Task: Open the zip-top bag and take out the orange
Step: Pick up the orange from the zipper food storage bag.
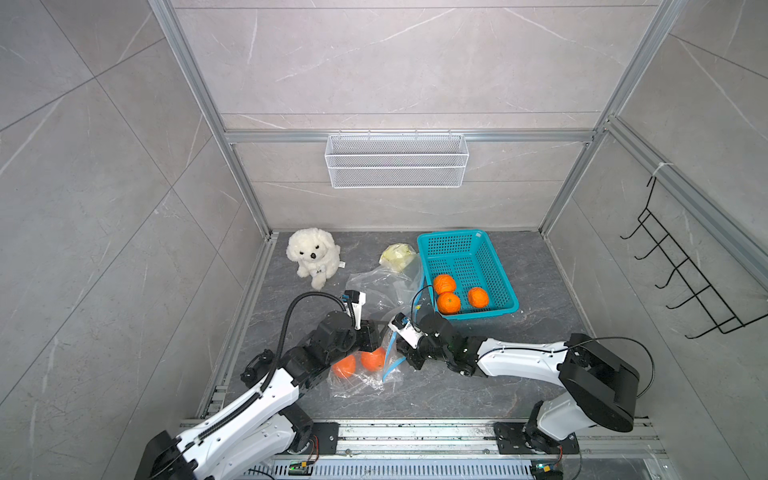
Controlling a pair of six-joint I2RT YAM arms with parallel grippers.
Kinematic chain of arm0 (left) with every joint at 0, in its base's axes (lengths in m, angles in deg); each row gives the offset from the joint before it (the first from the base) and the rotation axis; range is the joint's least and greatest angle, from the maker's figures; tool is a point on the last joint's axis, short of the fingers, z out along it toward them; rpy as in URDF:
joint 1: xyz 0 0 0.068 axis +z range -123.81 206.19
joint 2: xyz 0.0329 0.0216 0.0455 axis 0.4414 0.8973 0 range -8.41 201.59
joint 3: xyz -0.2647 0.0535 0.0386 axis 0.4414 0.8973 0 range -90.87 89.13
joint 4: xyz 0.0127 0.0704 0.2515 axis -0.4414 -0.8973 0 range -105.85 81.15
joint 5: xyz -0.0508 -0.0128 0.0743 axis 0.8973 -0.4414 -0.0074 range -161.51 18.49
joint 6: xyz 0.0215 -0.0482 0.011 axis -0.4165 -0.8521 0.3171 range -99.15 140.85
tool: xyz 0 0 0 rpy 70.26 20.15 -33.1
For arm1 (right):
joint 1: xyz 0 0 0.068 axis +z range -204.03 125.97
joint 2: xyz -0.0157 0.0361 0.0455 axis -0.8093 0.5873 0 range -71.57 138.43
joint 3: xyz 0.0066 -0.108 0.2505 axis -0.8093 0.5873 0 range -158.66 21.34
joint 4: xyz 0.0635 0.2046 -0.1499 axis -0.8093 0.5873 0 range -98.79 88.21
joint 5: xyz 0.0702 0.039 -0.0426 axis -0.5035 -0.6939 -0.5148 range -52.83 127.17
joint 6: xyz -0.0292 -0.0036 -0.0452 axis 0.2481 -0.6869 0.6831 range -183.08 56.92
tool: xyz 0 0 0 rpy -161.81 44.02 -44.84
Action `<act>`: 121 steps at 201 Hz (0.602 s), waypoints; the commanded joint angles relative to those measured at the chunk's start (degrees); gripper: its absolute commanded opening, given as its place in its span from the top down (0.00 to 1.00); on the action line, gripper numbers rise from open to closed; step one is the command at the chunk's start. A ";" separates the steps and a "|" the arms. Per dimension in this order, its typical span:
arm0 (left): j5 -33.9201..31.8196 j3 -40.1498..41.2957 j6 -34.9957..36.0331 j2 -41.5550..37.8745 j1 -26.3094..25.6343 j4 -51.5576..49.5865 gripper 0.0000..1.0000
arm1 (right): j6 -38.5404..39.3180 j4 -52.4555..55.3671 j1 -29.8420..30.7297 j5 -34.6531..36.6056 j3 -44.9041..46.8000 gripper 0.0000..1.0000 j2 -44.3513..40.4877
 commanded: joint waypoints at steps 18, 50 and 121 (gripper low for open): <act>-8.81 4.60 -1.64 -6.64 -0.50 -2.52 0.61 | 4.16 -1.23 0.09 2.52 0.71 0.80 0.76; -13.45 7.96 -2.35 -1.18 -0.55 -0.81 0.88 | 5.03 2.83 0.02 -0.26 -3.06 0.66 4.22; -14.07 16.69 -6.96 3.51 -0.55 7.80 1.00 | 3.75 2.34 -0.62 -3.42 -5.28 0.42 7.44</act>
